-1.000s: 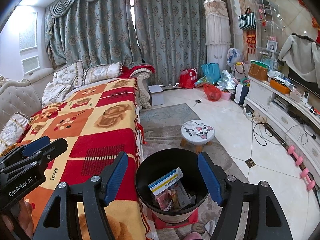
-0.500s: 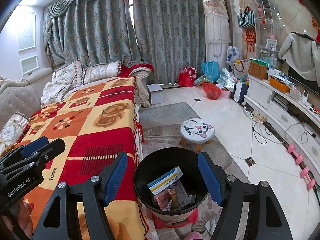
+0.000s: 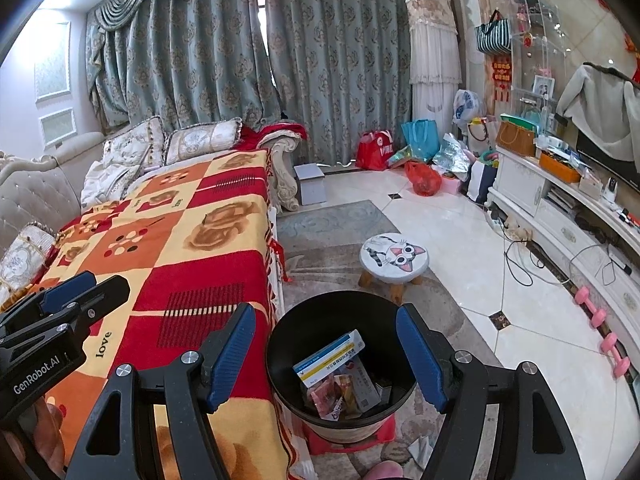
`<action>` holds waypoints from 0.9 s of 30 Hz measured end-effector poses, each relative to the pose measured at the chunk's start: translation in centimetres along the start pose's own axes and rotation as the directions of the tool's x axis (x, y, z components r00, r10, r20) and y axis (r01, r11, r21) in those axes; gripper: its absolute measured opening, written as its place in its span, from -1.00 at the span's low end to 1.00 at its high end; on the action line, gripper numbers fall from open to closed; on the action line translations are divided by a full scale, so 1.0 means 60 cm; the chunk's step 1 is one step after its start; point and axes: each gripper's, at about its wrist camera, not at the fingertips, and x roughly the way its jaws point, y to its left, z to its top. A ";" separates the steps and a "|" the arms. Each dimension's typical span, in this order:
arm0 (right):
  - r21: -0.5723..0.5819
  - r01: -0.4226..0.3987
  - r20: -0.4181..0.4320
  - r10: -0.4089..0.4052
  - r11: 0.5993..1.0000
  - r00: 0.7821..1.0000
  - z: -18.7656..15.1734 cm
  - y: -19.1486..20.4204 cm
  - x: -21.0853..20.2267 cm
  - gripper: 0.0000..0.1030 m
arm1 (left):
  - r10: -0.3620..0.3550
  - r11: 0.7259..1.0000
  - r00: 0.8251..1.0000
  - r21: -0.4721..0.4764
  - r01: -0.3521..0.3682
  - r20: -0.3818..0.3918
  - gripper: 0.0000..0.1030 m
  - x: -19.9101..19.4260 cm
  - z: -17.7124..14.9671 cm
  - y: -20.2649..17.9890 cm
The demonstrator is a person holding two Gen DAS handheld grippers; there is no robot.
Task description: Collect trash
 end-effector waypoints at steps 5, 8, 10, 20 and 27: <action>-0.002 0.001 -0.002 -0.001 1.000 1.000 -0.001 0.000 0.000 0.37 | -0.001 1.000 1.000 -0.002 0.001 -0.004 0.09 0.001 0.000 0.001; 0.000 -0.001 -0.002 0.001 1.000 1.000 -0.001 -0.001 0.000 0.37 | -0.003 1.000 1.000 -0.002 0.003 -0.005 0.09 0.003 -0.003 0.000; 0.000 -0.002 -0.003 0.002 1.000 1.000 0.000 0.000 0.000 0.37 | -0.003 1.000 1.000 0.000 0.003 -0.005 0.09 0.005 -0.004 0.000; 0.002 0.003 -0.010 -0.003 1.000 1.000 -0.003 -0.006 0.002 0.38 | -0.007 1.000 1.000 0.006 0.007 -0.014 0.09 0.009 -0.009 -0.005; 0.001 0.004 -0.020 -0.004 1.000 1.000 -0.006 -0.010 0.006 0.38 | -0.007 1.000 1.000 0.016 0.008 -0.017 0.09 0.015 -0.008 -0.006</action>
